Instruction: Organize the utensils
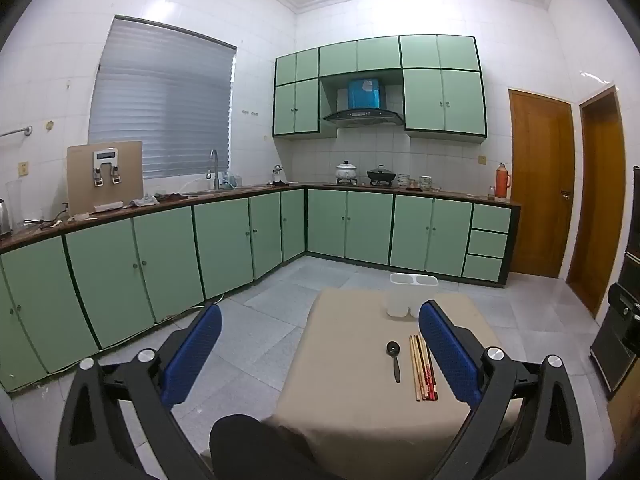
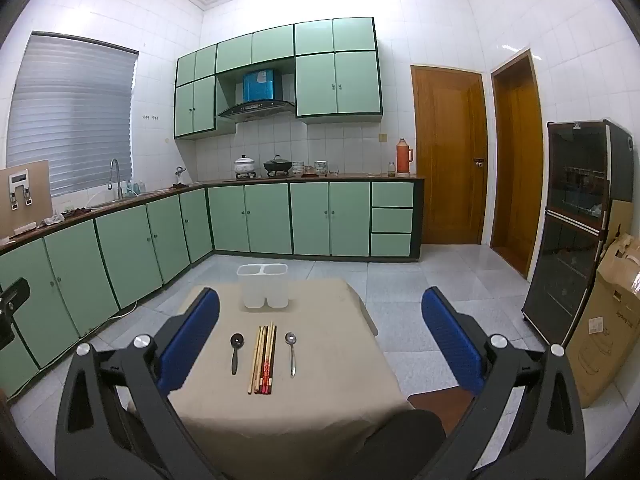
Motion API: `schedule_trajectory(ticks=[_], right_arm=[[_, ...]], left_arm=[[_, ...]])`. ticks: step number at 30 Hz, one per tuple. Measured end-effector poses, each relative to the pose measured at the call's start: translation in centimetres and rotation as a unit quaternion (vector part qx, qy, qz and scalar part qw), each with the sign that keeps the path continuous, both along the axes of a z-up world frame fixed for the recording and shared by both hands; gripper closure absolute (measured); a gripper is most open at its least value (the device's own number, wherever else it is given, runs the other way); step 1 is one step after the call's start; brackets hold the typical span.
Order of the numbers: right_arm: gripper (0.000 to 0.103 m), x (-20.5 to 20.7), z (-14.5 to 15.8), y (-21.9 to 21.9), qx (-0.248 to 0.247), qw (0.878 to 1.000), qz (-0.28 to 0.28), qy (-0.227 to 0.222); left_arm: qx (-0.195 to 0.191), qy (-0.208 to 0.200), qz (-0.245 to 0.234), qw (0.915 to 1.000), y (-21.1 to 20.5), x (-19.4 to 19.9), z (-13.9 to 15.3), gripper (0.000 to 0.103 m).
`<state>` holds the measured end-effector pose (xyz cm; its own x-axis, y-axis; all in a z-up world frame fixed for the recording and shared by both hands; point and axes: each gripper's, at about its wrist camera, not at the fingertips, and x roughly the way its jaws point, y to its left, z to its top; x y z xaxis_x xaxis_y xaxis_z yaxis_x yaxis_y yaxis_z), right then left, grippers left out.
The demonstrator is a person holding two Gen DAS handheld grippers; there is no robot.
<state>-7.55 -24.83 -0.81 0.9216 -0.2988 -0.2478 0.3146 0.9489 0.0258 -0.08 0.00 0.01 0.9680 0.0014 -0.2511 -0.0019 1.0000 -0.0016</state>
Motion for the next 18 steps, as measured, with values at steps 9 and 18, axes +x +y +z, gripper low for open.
schedule_trajectory(ticks=[9,18], right_arm=[[0.005,0.00,0.04,0.02,-0.001,1.000,0.000,0.000],[0.005,0.11,-0.24,-0.19,-0.001,1.000,0.000,0.001]], left_arm=[[-0.002,0.004,0.002,1.0000,0.36,-0.17,-0.15,0.006],[0.001,0.005,0.007,1.0000,0.21,0.22,-0.10,0.006]])
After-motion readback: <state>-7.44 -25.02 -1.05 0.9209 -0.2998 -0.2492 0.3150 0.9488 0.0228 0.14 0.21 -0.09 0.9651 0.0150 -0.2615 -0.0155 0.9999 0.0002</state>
